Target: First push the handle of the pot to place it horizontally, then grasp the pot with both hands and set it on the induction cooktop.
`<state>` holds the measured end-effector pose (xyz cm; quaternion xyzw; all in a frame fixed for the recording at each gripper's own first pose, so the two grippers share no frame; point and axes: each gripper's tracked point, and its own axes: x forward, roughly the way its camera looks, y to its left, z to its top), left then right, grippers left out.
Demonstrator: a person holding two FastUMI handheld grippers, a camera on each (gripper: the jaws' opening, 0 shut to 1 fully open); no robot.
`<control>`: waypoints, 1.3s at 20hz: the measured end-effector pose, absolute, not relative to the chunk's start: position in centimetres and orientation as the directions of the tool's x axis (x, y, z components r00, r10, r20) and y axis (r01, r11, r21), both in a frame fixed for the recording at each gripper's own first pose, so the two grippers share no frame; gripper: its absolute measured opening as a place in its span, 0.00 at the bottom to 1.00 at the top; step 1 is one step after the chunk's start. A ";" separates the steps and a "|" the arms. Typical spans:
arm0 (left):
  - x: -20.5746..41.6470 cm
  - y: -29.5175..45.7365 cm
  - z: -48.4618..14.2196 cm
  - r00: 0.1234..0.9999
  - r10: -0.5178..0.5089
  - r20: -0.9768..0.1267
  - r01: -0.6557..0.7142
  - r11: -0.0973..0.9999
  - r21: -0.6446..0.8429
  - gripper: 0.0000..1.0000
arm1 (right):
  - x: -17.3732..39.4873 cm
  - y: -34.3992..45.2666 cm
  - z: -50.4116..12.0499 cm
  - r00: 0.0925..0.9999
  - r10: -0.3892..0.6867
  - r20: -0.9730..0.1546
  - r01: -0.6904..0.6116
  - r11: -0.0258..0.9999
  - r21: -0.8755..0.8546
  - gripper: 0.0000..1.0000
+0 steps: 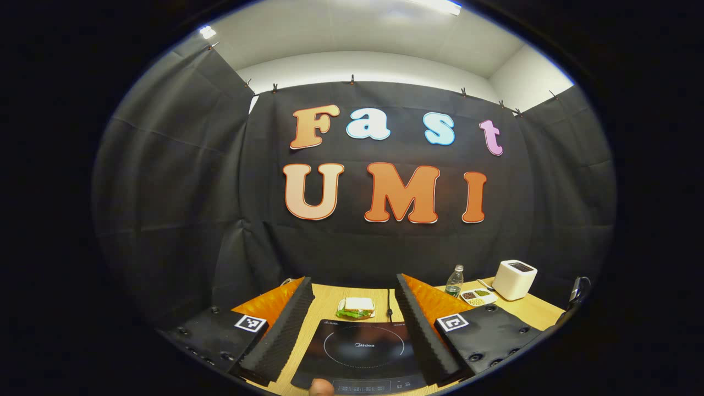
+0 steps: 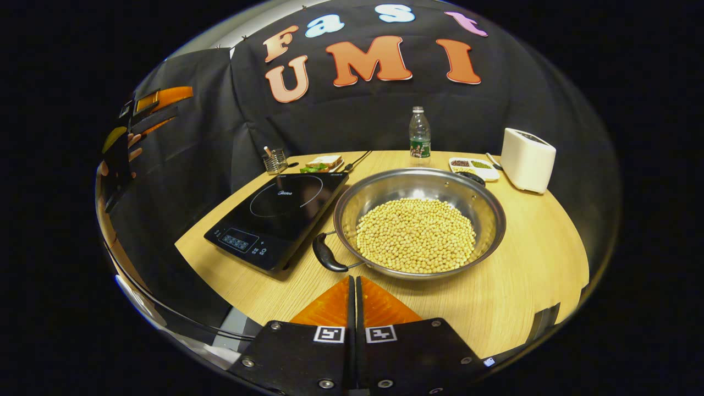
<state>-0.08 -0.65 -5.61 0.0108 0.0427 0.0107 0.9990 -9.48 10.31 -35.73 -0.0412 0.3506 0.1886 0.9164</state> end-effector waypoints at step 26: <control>0.6 3.6 -8.1 0.990 0.072 -0.117 -0.070 0.997 0.016 0.98 | -5.6 18.7 -38.6 0.602 0.391 -0.696 -0.397 0.903 0.163 0.00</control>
